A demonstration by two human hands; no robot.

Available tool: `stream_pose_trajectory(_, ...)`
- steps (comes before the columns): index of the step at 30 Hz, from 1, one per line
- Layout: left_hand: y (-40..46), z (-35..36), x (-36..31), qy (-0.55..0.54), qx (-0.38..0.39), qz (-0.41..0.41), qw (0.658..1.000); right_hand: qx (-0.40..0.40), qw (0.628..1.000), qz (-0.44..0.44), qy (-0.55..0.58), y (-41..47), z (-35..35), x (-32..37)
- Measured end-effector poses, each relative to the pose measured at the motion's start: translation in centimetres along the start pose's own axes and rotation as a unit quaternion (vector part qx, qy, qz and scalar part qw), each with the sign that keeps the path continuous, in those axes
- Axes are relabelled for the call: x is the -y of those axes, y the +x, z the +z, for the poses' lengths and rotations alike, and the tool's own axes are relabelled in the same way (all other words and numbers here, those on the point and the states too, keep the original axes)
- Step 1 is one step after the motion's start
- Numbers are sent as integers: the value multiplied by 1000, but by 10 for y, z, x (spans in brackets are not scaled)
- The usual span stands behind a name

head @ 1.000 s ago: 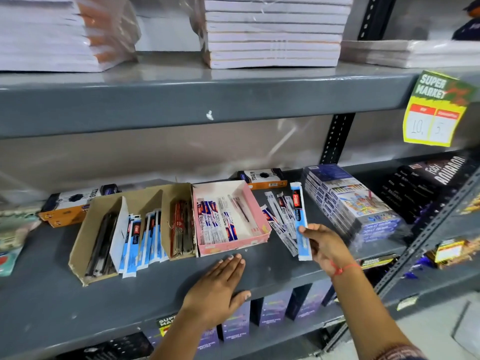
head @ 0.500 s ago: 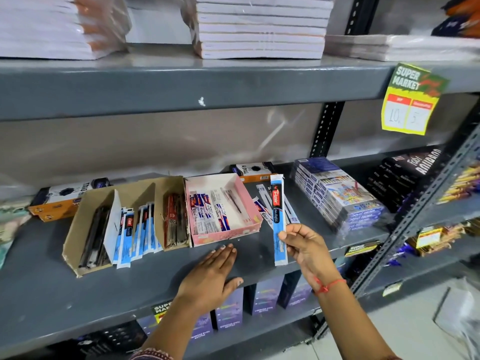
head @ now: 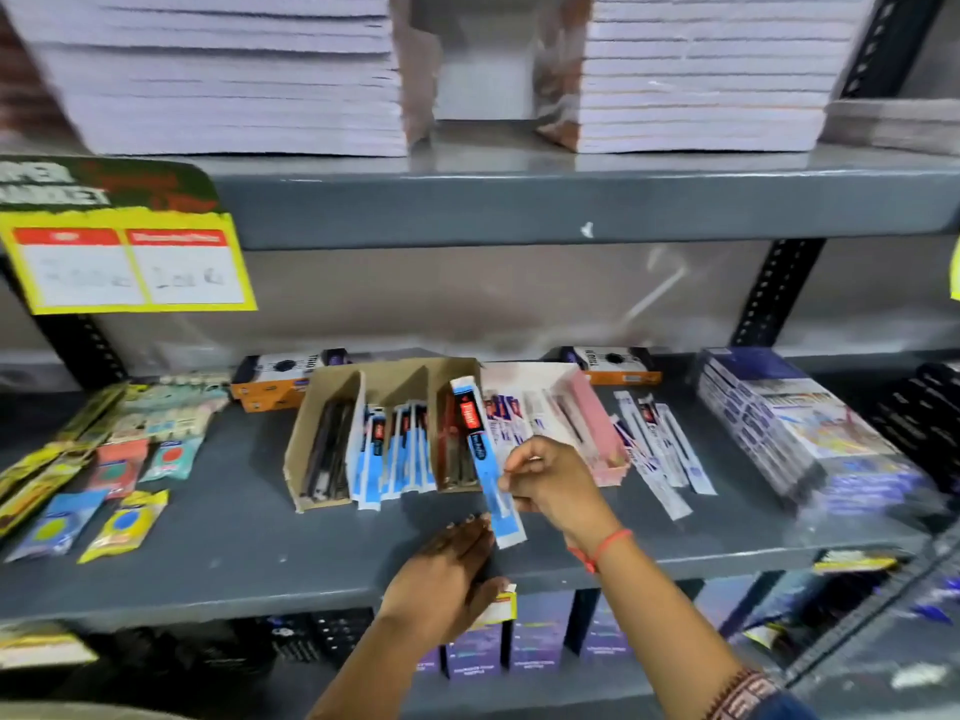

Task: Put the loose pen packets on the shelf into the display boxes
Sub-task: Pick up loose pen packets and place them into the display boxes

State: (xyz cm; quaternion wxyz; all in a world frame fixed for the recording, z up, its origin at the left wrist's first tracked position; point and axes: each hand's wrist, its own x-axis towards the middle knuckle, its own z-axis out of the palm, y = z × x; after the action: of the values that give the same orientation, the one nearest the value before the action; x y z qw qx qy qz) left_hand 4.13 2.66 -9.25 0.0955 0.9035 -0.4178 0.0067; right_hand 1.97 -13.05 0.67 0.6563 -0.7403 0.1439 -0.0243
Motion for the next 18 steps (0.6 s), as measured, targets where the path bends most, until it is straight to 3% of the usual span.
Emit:
stream_pose_trajectory(5,-40,-6,41,6,-81,-66,995,-4,978,-71,-195,18,75,13)
stream_pose_trajectory(8,-62,-9,66,-3,-99,-127,987,-12,958,-70,-278,25,104,22)
stream_pose_trajectory(18,-92,-9,119,-6,-141,-242,960,-19,906,-24,-422,52,147,17)
